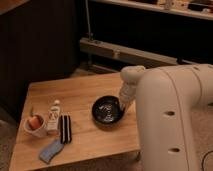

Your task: Drag the ceramic bowl in a circle

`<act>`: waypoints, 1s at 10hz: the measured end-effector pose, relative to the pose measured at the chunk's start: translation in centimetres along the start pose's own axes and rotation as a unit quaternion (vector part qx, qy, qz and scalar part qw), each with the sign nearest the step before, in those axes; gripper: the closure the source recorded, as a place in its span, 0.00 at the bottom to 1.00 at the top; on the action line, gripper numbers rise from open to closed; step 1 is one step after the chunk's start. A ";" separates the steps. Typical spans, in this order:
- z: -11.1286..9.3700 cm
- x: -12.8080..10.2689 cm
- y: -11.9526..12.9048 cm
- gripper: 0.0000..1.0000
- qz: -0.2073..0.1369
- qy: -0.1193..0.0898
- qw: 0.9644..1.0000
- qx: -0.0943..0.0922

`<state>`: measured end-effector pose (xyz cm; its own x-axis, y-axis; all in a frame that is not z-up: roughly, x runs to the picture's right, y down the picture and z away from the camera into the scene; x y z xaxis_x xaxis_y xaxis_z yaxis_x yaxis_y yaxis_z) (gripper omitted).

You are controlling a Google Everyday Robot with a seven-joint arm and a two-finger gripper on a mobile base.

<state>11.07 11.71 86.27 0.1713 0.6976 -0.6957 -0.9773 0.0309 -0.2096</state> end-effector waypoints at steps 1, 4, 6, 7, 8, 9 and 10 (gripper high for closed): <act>-0.3 1.4 0.1 0.86 -0.005 0.001 1.000 -0.001; -0.3 4.8 1.6 0.86 -0.023 0.009 1.000 -0.006; -0.4 5.9 3.4 0.86 -0.044 0.012 0.999 -0.012; -0.5 5.9 4.5 0.86 -0.057 0.011 0.998 -0.015; -0.8 5.8 6.1 0.86 -0.075 0.009 0.997 -0.019; -1.0 5.8 7.3 0.86 -0.088 0.007 0.996 -0.021; -1.3 5.8 8.2 0.86 -0.099 0.005 0.995 -0.022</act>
<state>4.20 15.06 79.65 0.3605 0.6737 -0.6451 -0.9182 0.1346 -0.3725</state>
